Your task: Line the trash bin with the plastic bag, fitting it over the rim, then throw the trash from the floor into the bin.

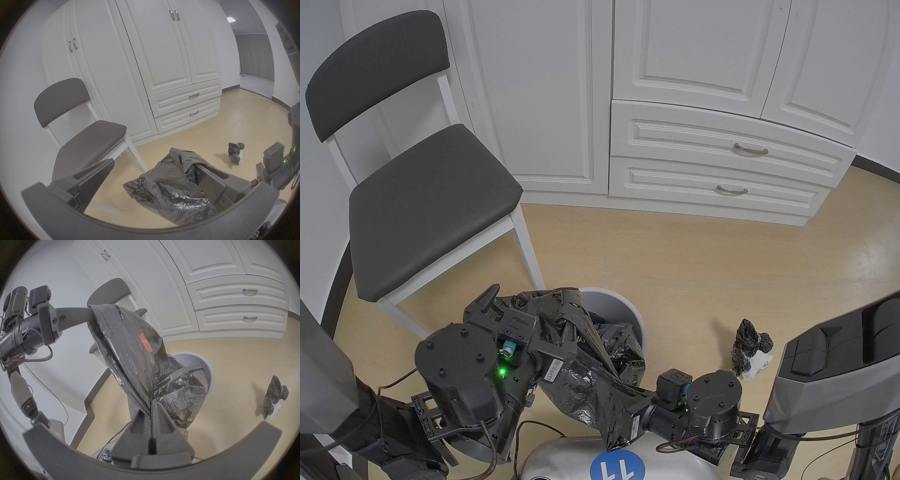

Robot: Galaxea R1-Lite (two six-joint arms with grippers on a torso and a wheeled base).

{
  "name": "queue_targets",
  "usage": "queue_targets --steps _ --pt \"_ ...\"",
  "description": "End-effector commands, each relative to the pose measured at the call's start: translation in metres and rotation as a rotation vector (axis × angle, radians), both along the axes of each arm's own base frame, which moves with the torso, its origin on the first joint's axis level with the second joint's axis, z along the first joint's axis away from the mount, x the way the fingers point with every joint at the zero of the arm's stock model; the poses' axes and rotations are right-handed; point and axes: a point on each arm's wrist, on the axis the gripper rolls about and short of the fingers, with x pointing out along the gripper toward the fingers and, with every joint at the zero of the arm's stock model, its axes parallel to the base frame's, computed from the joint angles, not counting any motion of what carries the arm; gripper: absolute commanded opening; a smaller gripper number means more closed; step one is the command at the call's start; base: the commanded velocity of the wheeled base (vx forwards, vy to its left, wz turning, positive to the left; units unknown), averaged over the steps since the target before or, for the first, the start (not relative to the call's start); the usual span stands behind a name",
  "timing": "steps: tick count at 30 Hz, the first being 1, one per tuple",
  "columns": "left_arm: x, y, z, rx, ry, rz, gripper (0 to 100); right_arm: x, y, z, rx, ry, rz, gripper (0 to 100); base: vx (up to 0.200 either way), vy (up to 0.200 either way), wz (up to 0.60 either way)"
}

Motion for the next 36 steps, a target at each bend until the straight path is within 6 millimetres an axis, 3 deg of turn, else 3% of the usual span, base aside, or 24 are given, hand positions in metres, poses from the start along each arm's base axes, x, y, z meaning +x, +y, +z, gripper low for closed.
queue_targets --steps 1,12,36 --pt "-0.006 0.004 0.010 -0.030 -0.023 -0.010 100 0.000 0.001 0.002 0.015 -0.011 0.001 0 0.000 0.000 0.00" --pt "-0.025 0.012 0.017 -0.046 -0.032 -0.053 100 0.001 0.002 0.000 0.013 -0.010 0.000 0 0.000 0.000 0.00" --pt "-0.015 0.013 0.033 -0.097 -0.076 -0.013 100 -0.002 0.002 0.001 0.011 -0.009 0.007 0 0.000 0.000 0.00"
